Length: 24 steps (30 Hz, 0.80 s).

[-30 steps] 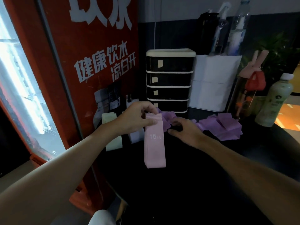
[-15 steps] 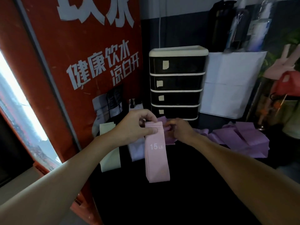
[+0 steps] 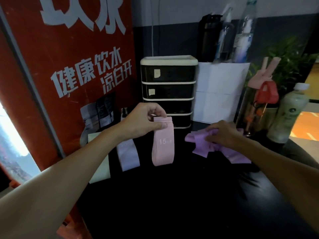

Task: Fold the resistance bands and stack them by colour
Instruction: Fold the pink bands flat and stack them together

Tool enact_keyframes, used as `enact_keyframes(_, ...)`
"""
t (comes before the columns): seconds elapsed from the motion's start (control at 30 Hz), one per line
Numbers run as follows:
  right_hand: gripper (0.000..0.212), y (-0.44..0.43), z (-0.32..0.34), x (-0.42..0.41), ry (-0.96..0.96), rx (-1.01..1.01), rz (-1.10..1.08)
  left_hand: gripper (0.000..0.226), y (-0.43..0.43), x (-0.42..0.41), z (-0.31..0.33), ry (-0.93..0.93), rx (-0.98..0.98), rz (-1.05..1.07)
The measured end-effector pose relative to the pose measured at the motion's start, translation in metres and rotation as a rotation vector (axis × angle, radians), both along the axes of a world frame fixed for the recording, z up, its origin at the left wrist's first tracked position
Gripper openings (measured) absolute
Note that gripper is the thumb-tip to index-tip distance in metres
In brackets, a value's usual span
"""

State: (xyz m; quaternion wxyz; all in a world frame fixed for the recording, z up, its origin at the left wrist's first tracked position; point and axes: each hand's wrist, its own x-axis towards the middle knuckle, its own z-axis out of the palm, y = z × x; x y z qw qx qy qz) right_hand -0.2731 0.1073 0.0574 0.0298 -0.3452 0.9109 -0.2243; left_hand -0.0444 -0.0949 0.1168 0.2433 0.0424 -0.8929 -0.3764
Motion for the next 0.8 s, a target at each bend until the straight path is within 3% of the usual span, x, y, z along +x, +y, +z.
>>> enact_keyframes(0.07,0.030,0.002,0.005,0.009,0.096,0.109,-0.035,0.021,0.003,-0.002,0.002,-0.006,0.003,0.011)
enact_keyframes(0.2,0.040,-0.009,0.012,0.030,0.184,0.022,0.046,0.020,0.005,-0.001,0.007,-0.007,0.001,-0.004)
enact_keyframes(0.27,0.051,-0.021,0.012,0.045,-0.012,-0.247,0.131,0.021,0.003,-0.001,0.009,0.013,0.005,-0.012)
enact_keyframes(0.33,0.051,-0.033,0.014,0.066,-0.361,-0.517,0.242,0.022,0.001,0.000,0.013,0.033,0.016,-0.009)
enact_keyframes(0.4,0.049,-0.042,0.012,0.085,-0.634,-0.569,0.350,0.023,-0.001,-0.001,0.016,0.045,0.043,-0.001)
enact_keyframes(0.53,0.039,-0.052,-0.009,0.106,-0.876,-0.564,0.431,0.021,-0.007,-0.003,0.020,0.071,0.107,0.014)
enact_keyframes(0.63,0.030,-0.058,-0.024,0.112,-0.938,-0.658,0.344,0.023,-0.020,-0.008,0.014,0.070,0.142,0.060)
enact_keyframes(0.7,0.039,-0.063,-0.031,0.118,-0.921,-0.693,0.290,0.022,-0.029,-0.013,0.005,0.050,0.162,0.111)
enact_keyframes(0.8,0.046,-0.069,-0.038,0.131,-0.737,-0.624,0.176,0.020,-0.041,-0.021,-0.014,-0.001,0.171,0.178)
